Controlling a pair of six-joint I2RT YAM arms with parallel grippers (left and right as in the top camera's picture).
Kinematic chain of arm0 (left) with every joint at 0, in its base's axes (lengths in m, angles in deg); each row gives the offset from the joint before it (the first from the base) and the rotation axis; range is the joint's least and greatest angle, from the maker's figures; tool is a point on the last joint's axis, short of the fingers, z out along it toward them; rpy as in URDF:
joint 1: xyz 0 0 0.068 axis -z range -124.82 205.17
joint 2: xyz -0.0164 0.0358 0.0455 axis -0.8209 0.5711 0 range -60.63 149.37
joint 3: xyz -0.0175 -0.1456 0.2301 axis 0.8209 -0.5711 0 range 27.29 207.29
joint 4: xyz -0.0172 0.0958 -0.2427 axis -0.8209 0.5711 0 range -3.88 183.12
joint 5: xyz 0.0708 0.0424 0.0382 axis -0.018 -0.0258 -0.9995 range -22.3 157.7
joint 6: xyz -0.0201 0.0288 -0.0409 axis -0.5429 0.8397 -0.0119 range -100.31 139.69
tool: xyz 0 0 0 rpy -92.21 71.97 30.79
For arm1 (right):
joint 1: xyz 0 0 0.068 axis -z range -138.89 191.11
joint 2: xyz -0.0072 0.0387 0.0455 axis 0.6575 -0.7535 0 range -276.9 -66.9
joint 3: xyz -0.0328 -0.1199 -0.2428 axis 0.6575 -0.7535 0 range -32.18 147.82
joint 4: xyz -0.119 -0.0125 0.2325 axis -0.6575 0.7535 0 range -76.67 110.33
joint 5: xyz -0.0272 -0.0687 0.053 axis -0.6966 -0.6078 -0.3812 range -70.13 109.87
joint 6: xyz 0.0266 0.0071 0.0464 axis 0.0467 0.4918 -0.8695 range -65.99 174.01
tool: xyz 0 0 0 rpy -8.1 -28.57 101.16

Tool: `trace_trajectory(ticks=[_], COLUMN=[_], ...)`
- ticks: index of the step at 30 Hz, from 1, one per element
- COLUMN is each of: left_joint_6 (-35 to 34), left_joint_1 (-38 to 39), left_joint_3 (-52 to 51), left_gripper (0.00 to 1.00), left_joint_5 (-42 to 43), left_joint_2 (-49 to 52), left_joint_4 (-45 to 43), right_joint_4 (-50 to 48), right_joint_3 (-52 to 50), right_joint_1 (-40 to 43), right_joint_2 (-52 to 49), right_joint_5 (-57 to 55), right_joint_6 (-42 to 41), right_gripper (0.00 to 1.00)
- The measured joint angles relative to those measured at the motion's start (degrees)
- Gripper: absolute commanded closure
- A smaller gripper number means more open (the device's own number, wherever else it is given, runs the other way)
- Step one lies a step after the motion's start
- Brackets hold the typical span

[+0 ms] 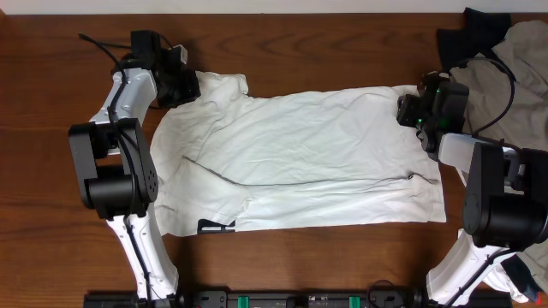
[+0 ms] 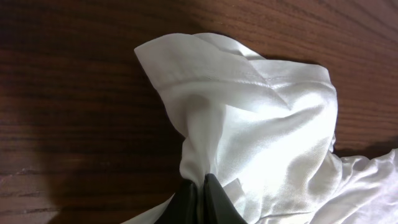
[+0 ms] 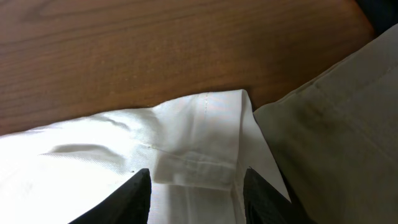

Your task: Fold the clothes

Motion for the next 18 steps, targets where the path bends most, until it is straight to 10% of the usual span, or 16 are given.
trace_trajectory(ticks=[7, 13, 18], left_joint_6=[0.0, 0.0, 0.0], left_joint_1=[0.0, 0.0, 0.0], left_joint_3=[0.0, 0.0, 0.0], left_gripper=[0.94, 0.94, 0.94], left_joint_5=[0.0, 0.0, 0.0], left_joint_2=[0.0, 0.0, 0.0], left_joint_4=[0.0, 0.0, 0.1], right_joint_4=[0.4, 0.1, -0.2], right_joint_3=[0.0, 0.0, 0.0], right_joint_1=[-0.2, -1.0, -1.1], right_joint_2=[-0.5, -1.4, -1.5], right_joint_5=[0.0, 0.1, -0.1], right_joint_6=[0.0, 0.2, -0.3], right_gripper=[0.6, 0.97, 0.99])
